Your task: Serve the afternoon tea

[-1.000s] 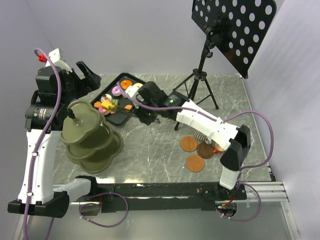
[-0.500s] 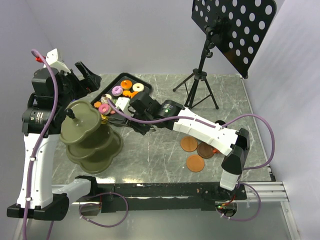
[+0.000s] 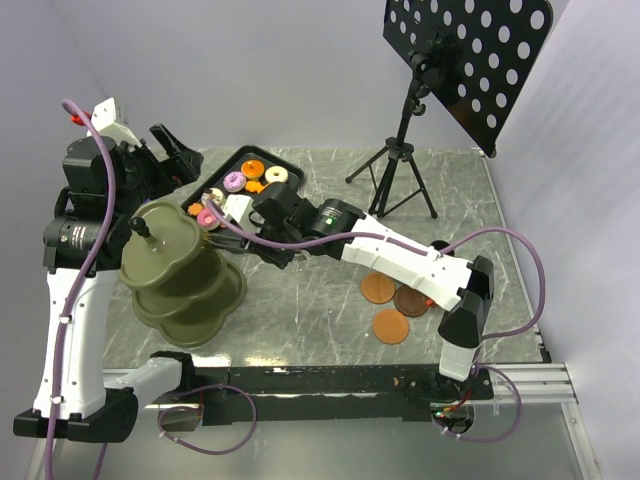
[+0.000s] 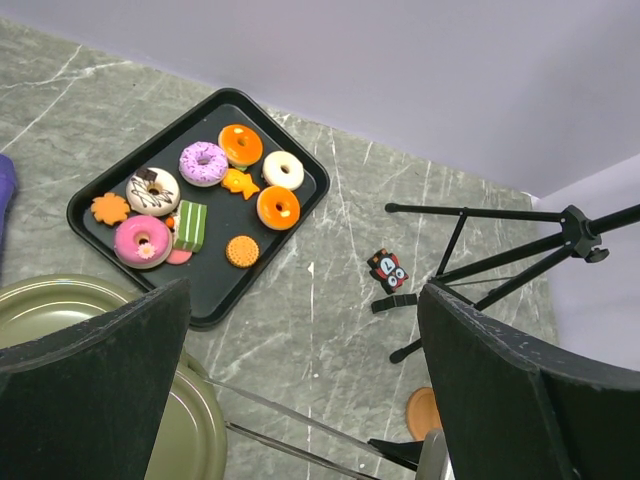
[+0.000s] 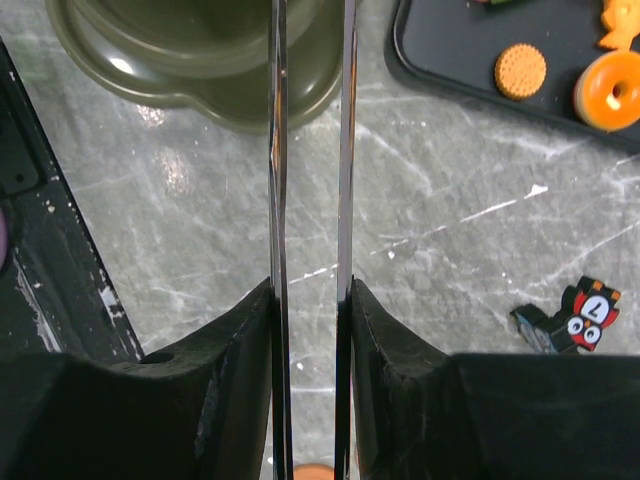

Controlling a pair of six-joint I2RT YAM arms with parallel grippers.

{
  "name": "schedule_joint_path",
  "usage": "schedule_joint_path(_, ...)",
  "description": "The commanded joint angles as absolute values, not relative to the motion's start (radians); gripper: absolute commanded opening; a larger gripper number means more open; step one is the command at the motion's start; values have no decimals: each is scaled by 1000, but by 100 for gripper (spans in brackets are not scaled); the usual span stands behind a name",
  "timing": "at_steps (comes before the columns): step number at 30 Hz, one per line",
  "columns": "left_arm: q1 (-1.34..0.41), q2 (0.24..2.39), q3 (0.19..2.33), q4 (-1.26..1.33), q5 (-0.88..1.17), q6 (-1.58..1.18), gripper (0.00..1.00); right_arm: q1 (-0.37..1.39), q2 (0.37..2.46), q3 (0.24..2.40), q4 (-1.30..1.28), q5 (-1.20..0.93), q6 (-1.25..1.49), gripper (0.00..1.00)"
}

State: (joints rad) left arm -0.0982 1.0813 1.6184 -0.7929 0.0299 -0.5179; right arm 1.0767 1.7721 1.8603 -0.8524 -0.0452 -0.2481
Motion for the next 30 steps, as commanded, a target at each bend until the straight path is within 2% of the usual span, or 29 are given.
schedule_joint_path(1,-94,1066,1621,-778,31,-517,100,1089,1793,1933,-842,-45,-271,34)
schedule_joint_path(16,-92,1058,1615,-782,6,-511,100,1091,1802,1940,-830,-29,-287,50)
schedule_joint_path(30,-92,1048,1609,-750,-61,-514,100,1085,1678,1842,-767,121,-287,47)
